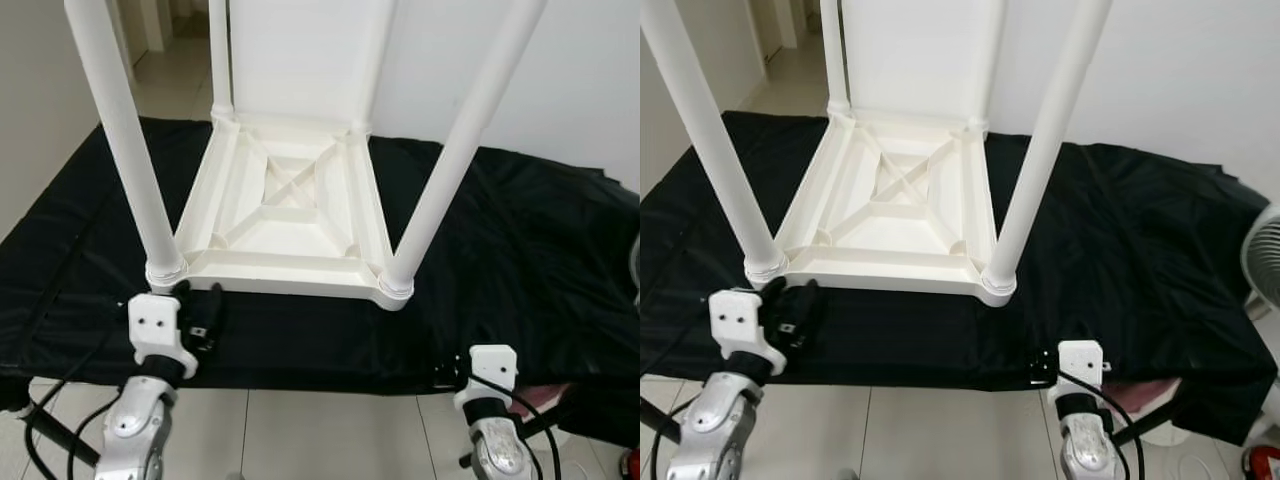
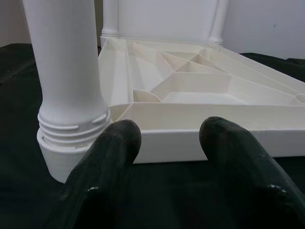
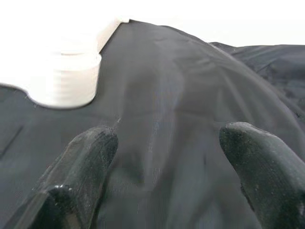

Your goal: Building children table

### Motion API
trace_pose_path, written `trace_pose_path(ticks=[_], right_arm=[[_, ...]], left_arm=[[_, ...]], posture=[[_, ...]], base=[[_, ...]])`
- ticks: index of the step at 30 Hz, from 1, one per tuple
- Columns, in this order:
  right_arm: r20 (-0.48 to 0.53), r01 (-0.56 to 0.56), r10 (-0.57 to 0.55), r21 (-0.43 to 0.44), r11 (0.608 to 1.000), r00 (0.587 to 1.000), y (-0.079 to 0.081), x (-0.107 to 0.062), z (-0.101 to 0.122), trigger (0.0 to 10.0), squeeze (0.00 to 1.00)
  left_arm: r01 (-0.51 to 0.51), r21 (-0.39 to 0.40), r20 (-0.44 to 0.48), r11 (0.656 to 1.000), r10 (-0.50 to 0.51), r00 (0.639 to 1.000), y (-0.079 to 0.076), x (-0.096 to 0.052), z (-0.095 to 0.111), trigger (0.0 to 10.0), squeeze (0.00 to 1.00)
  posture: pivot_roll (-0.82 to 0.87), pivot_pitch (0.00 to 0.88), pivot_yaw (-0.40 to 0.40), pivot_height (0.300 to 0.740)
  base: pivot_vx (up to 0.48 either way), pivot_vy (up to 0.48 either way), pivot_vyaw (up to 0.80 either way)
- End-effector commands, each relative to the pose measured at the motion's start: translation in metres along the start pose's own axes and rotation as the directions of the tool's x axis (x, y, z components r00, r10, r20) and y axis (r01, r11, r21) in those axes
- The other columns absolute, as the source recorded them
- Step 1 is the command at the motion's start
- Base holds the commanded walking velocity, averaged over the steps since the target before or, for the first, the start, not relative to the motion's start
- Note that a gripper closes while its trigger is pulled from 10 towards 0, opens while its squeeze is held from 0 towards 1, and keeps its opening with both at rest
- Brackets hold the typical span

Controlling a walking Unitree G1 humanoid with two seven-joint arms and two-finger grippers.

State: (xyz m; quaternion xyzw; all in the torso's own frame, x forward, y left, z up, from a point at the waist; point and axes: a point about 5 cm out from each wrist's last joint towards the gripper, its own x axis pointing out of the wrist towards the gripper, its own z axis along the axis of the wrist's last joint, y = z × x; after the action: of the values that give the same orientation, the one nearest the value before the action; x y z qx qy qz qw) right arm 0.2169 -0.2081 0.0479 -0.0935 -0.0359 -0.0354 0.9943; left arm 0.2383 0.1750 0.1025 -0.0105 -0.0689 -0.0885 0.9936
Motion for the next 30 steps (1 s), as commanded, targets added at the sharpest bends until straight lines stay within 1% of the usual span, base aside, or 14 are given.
trace_pose_path(ticks=[1, 6, 10, 14, 20, 23, 24, 25, 26, 27, 28, 30], right_arm=[[-0.003, 0.010, -0.010, -0.003, 1.000, 1.000, -0.0016, -0.0007, -0.0015, 10.0, 0.00], [0.006, 0.005, -0.005, -0.004, 1.000, 1.000, 0.0005, 0.0016, -0.0011, 10.0, 0.00], [0.016, -0.005, 0.005, -0.005, 1.000, 1.000, 0.0019, 0.0026, -0.0002, 10.0, 0.00], [0.020, -0.007, 0.007, -0.006, 1.000, 1.000, 0.0022, 0.0040, 0.0005, 10.0, 0.00], [0.024, -0.011, 0.011, -0.005, 1.000, 1.000, 0.0032, 0.0054, 0.0002, 10.0, 0.00], [0.022, -0.012, 0.012, -0.005, 1.000, 1.000, 0.0041, 0.0051, -0.0004, 10.0, 0.00], [0.023, -0.012, 0.012, -0.004, 1.000, 1.000, 0.0043, 0.0049, -0.0003, 10.0, 0.00], [0.024, -0.012, 0.012, -0.004, 1.000, 1.000, 0.0044, 0.0047, -0.0003, 10.0, 0.00], [0.024, -0.012, 0.012, -0.004, 1.000, 1.000, 0.0044, 0.0047, -0.0003, 10.0, 0.00], [0.024, -0.013, 0.013, -0.004, 1.000, 1.000, 0.0044, 0.0046, -0.0003, 10.0, 0.00], [0.025, -0.014, 0.014, -0.005, 1.000, 1.000, 0.0043, 0.0043, -0.0005, 10.0, 0.00], [0.025, -0.014, 0.014, -0.005, 1.000, 1.000, 0.0043, 0.0043, -0.0005, 10.0, 0.00]], left_arm=[[0.015, 0.005, -0.007, 1.000, -0.015, 1.000, -0.0030, 0.0010, -0.0010, 10.0, 0.00], [0.020, 0.016, -0.006, 1.000, -0.020, 1.000, -0.0035, 0.0009, -0.0004, 10.0, 0.00], [0.030, 0.045, -0.005, 0.999, -0.030, 1.000, -0.0042, 0.0002, 0.0008, 10.0, 0.00], [0.041, 0.050, -0.004, 0.998, -0.041, 0.999, -0.0050, -0.0003, 0.0010, 10.0, 0.00], [0.049, 0.050, -0.003, 0.998, -0.049, 0.999, -0.0061, -0.0006, 0.0011, 10.0, 0.00], [0.048, 0.056, -0.016, 0.997, -0.047, 0.999, -0.0062, -0.0005, -0.0002, 10.0, 0.00], [0.047, 0.059, -0.018, 0.997, -0.046, 0.999, -0.0063, -0.0006, -0.0007, 10.0, 0.00], [0.041, 0.036, -0.024, 0.998, -0.041, 0.999, -0.0064, -0.0007, -0.0017, 10.0, 0.00], [0.041, 0.036, -0.024, 0.998, -0.041, 0.999, -0.0064, -0.0007, -0.0017, 10.0, 0.00], [0.037, 0.018, -0.027, 0.999, -0.037, 0.999, -0.0065, -0.0008, -0.0023, 10.0, 0.00], [0.036, 0.031, -0.025, 0.999, -0.035, 0.999, -0.0059, -0.0009, -0.0017, 10.0, 0.00], [0.036, 0.031, -0.025, 0.999, -0.035, 0.999, -0.0059, -0.0009, -0.0017, 10.0, 0.00]], posture=[[-0.01, 0.000, -0.032, 0.740], [0.00, 0.000, -0.033, 0.740], [0.00, 0.000, -0.035, 0.740], [0.00, 0.001, -0.036, 0.740], [0.01, 0.002, -0.036, 0.740], [0.01, 0.002, -0.035, 0.740], [0.01, 0.001, -0.035, 0.740], [0.00, 0.002, -0.034, 0.740], [0.00, 0.002, -0.034, 0.740], [0.00, 0.002, -0.034, 0.740], [0.01, 0.002, -0.035, 0.740], [0.01, 0.002, -0.035, 0.740]], base=[[0.000, 0.000, 0.00], [0.000, 0.000, 0.00], [0.000, 0.000, 0.00], [0.000, 0.000, 0.00], [0.000, -0.451, 0.00], [0.000, -0.480, 0.00], [0.000, 0.000, 0.00], [0.000, 0.000, 0.00], [0.000, 0.000, 0.00], [0.000, 0.000, 0.00], [0.000, 0.000, 0.00], [0.000, 0.000, 0.00]])
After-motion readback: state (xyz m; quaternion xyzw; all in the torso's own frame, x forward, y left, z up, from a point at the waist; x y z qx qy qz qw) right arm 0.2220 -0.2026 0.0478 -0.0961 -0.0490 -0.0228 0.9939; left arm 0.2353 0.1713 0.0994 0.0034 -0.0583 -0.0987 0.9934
